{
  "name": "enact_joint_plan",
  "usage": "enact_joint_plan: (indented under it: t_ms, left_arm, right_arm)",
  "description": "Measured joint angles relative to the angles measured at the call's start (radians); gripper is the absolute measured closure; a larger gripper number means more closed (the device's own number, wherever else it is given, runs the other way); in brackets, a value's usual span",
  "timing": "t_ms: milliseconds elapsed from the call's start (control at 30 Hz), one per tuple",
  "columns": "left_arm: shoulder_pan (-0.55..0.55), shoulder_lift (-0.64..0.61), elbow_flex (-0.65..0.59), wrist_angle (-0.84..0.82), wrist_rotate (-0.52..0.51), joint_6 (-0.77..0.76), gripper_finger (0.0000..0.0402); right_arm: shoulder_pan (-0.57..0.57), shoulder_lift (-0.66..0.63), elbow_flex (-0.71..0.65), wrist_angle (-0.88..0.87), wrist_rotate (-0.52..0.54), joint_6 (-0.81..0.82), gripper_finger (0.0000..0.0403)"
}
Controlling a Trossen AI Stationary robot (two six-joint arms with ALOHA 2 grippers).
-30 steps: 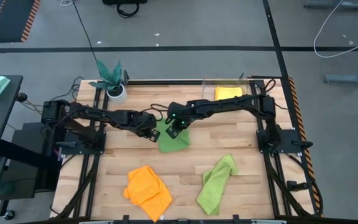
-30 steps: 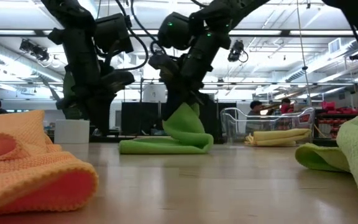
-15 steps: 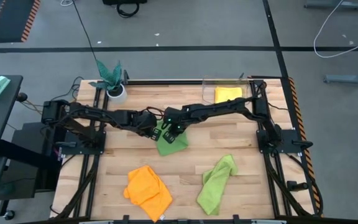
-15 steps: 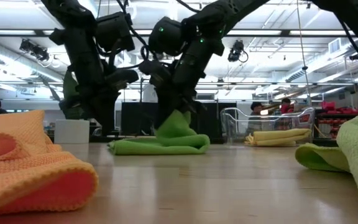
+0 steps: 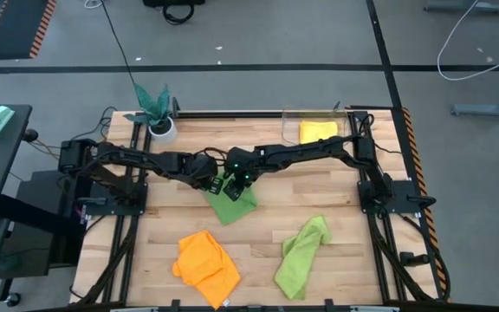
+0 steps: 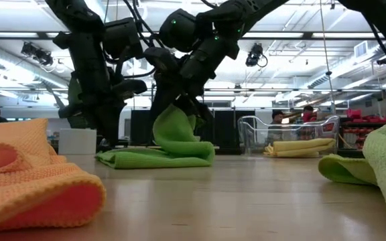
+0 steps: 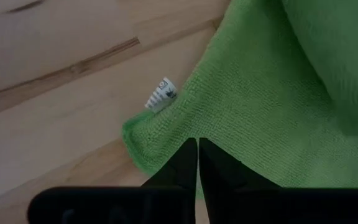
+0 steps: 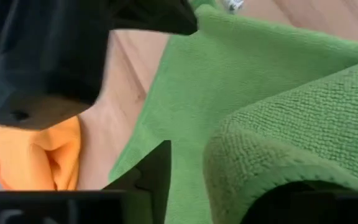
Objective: Fold microfiber towels
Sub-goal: Fold the green towel
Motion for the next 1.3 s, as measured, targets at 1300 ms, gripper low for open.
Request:
enact_joint_plan:
  t_ms: [1300]
  left_arm:
    - [-0.275, -0.320, 0.002, -0.292, 0.137, -0.088, 0.0395]
  right_arm:
    - [0.021, 0.000, 0.000, 0.016, 0.018, -0.032, 0.0247]
